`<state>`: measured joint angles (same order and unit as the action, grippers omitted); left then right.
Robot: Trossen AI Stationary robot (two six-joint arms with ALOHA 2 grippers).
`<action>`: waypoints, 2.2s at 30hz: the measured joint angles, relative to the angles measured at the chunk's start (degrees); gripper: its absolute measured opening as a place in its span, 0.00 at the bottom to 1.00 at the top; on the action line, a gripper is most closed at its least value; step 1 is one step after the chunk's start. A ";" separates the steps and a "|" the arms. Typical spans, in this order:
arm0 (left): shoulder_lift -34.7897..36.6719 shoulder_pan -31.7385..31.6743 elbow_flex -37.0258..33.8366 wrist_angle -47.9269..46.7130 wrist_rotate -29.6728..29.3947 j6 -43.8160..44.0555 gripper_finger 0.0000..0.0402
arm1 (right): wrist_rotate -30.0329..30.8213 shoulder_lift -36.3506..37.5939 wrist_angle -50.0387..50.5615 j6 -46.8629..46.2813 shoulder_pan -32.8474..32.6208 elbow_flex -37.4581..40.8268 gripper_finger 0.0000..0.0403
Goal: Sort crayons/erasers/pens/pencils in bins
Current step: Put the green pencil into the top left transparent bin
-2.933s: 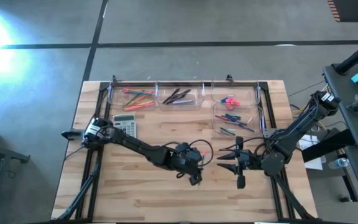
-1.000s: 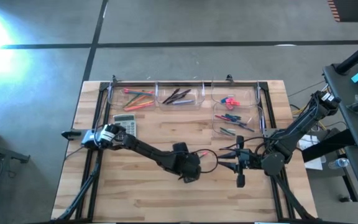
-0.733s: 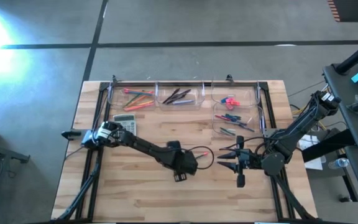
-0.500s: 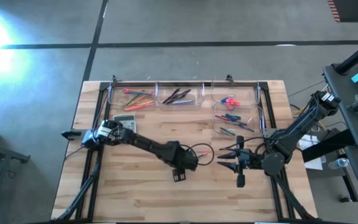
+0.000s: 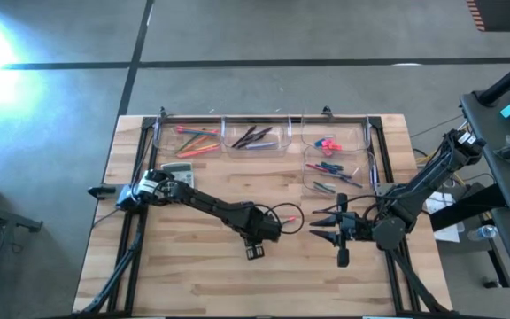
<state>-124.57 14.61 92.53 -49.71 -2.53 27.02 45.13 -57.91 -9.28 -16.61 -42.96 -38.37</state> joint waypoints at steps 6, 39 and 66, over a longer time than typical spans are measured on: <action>0.18 -0.26 0.01 -0.47 -0.54 1.14 0.03 | 0.01 0.00 0.02 0.09 0.00 0.00 0.17; 39.72 -17.62 -8.20 -32.38 -21.99 -10.40 0.01 | -0.02 0.02 0.50 0.09 -0.02 0.15 0.18; 46.85 -38.26 -34.76 -4.22 -8.42 -33.44 0.17 | 3.36 -0.35 0.49 1.19 2.65 0.17 0.18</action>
<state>-77.72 -23.65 57.78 -53.94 -10.95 -6.42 48.49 -58.26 -8.79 -15.42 -40.31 -38.20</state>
